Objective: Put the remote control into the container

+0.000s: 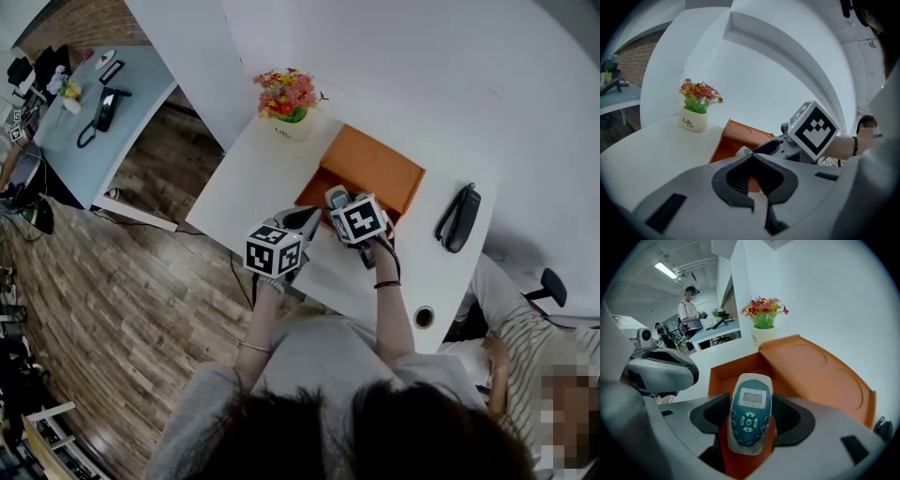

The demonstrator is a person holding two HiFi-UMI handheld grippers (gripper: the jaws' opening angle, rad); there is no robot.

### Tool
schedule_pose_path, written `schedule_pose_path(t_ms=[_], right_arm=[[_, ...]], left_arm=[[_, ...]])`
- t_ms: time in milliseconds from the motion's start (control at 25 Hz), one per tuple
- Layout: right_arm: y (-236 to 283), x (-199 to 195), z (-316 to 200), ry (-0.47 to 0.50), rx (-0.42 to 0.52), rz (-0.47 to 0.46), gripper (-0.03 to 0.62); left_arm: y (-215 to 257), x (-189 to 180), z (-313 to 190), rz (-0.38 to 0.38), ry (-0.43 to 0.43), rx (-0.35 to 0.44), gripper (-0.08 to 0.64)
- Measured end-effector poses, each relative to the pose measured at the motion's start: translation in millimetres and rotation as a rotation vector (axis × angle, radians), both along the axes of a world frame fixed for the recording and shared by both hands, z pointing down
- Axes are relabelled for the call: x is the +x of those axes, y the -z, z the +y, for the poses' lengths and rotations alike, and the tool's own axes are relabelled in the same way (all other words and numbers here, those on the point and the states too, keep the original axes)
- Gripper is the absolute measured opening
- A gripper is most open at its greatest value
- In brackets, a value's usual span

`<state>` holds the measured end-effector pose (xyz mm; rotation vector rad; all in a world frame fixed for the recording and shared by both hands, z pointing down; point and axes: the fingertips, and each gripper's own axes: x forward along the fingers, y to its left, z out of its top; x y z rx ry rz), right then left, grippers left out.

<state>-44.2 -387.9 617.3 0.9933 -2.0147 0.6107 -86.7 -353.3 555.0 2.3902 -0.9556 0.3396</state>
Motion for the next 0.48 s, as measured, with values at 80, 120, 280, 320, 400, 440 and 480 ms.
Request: schedule_pose_path(t_ms=[80,120,280,320,400,440,480], right_arm=[[-3,0,-4,-0.007,-0.008,0.004,0.281],[-4,0,-5,-0.011,-0.01,0.005,0.281],[-11,0,-6,-0.013,-0.022,0.018,0.281],[-13,-1,-4,-0.012,-0.033,0.019,0.281],[-19,-5,2,-0.013,-0.067,0.012,0.281],[-21,-5,2,-0.015,-0.071,0.021,0.281],[-21,-3,0,-0.018,-0.063,0.04,0.281]], left_arm=[[0,-2,-3,-0.006,-0.001,-0.002,0.003],[0,-3,-5,-0.009,-0.002,-0.001,0.003],[-3,-3,-5,-0.013,-0.002,-0.009,0.003],[-4,-3,-4,-0.015,-0.001,-0.011,0.003],[-4,-3,-4,-0.018,-0.001,-0.013,0.003],[-5,-4,-4,-0.02,-0.001,-0.014,0.003],[-5,-5,-5,-0.022,0.001,-0.015,0.003]])
